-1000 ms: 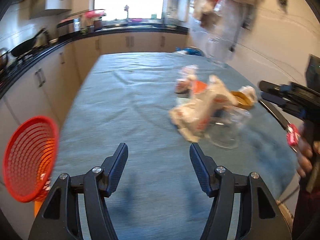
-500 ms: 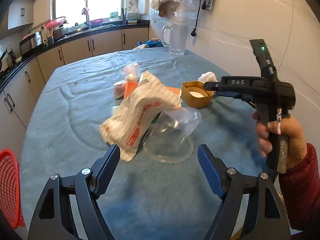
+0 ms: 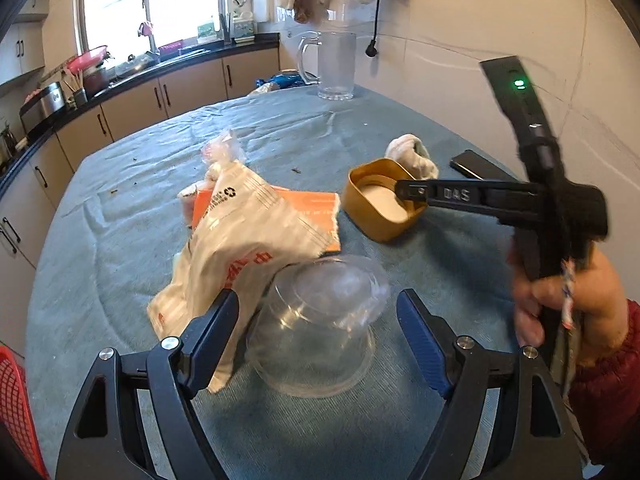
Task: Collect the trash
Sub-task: 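Grasp the clear plastic cup with the left tool while the right tool grasps the yellow container, then carry the clear cup and the yellow container over the red basket, then open the left tool to drop the cup while the right tool drops the yellow container, then move both tools back to the table and bring the left tool to the white plastic bag, then close the left tool on the white printed bag while the right tool grasps the white cloth bundle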
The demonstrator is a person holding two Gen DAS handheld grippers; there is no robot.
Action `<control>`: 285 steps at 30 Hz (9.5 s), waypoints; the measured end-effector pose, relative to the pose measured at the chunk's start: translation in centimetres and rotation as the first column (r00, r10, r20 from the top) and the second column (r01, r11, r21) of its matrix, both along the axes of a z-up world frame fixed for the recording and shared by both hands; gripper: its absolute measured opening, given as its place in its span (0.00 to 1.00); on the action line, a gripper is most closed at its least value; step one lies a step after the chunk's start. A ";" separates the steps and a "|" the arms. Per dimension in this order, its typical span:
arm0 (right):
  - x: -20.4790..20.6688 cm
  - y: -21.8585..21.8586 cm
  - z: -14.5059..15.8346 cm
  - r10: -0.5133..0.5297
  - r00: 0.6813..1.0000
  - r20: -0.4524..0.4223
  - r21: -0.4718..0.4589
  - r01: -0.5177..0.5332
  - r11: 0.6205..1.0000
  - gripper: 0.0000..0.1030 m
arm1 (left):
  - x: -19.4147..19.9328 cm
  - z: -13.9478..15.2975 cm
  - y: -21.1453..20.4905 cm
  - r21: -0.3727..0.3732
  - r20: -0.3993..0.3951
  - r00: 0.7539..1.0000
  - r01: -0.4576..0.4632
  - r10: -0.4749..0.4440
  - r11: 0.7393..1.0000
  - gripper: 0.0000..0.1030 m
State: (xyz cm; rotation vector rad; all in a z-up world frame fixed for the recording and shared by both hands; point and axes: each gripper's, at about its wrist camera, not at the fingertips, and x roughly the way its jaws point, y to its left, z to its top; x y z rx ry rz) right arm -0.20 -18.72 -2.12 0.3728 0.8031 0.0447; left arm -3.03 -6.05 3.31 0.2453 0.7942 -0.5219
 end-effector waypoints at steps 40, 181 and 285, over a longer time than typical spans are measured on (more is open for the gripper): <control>-4.5 3.5 4.4 0.163 0.929 0.331 -0.074 -0.146 0.986 0.09 | -3.5 3.5 9.0 -0.170 0.098 0.977 -0.170 0.189 0.971 0.49; 0.8 42.7 4.7 0.648 0.757 0.091 -0.046 -0.646 0.762 0.16 | -6.7 -2.1 41.9 -0.187 0.000 0.669 -0.730 0.744 0.657 0.59; 0.4 -2.3 1.6 -0.072 0.993 0.098 -0.069 0.079 0.994 0.35 | -1.0 -0.3 12.5 -0.148 -0.013 0.986 -0.167 0.167 0.975 0.54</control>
